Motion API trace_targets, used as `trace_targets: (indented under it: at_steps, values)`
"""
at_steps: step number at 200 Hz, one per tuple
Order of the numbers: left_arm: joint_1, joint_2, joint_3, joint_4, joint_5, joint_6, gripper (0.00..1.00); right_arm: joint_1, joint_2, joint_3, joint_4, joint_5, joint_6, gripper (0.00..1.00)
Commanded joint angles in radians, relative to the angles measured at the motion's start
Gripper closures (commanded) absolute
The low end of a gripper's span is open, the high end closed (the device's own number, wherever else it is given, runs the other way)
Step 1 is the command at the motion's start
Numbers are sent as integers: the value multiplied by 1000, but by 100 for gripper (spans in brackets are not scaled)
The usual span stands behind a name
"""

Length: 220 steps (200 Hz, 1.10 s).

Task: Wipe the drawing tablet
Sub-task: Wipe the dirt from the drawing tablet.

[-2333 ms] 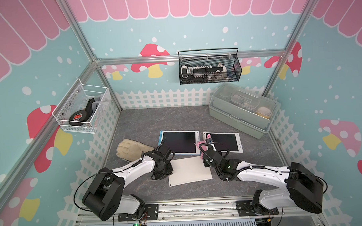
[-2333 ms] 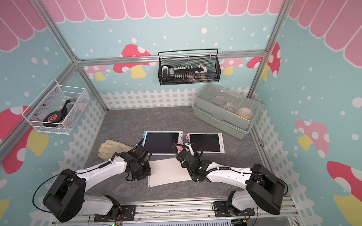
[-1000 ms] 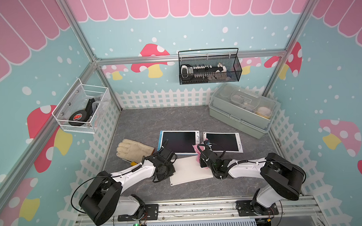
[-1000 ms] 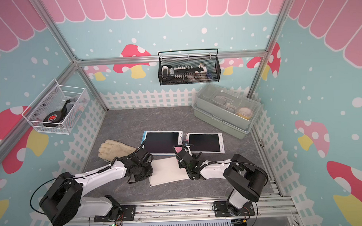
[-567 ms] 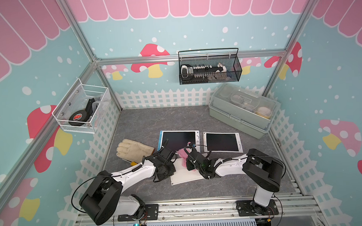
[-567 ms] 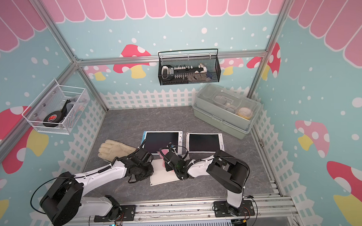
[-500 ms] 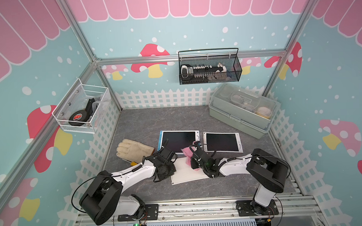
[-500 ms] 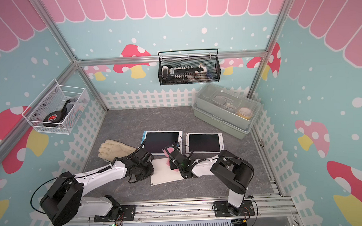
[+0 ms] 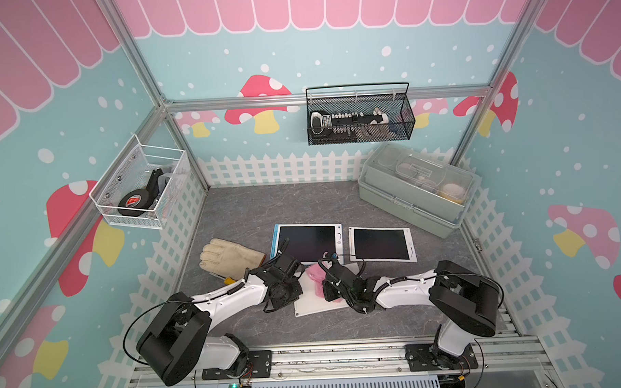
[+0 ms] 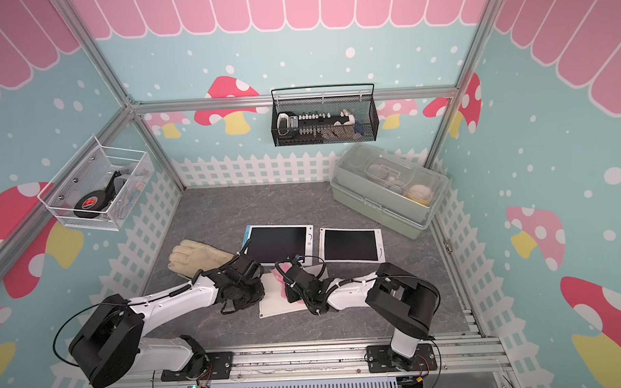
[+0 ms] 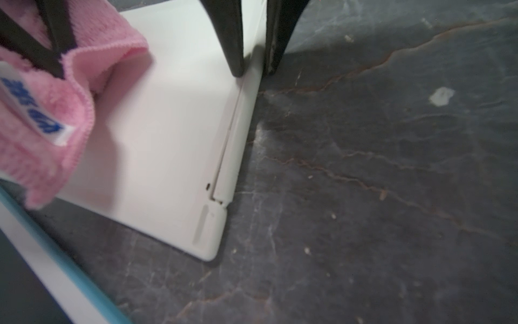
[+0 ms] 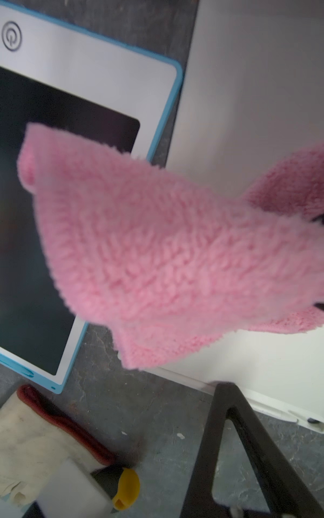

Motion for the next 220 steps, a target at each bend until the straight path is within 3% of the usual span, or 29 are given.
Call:
trace_targets:
  at_steps: [1,18,41,76,101,146,168,185,220]
  values:
    - [-4,86,-73,-71,-19,-14,84,-80,-89,-99,-71,20,66,100]
    - [-4,85,-68,-71,-18,-11,85,-145,-220,-200,-139,21,37,100]
    - [-5,85,-62,-71,-17,-8,85,-136,-312,-229,-193,12,-35,100]
    - [-4,99,-50,-70,-15,-1,85,16,-103,-68,-63,-45,20,100]
    - [-4,105,-46,-71,-15,1,85,39,-9,-30,36,-91,112,100]
    - [-4,100,-49,-71,-18,5,85,-140,-284,-273,-166,-29,98,100]
    - [-4,100,-46,-71,-17,10,86,-150,-391,-306,-220,-26,38,100]
    - [-4,105,-42,-71,-16,12,86,-79,-317,-251,-161,-49,40,100]
    - [-4,113,-31,-70,-11,18,86,72,-26,-25,25,-153,71,100]
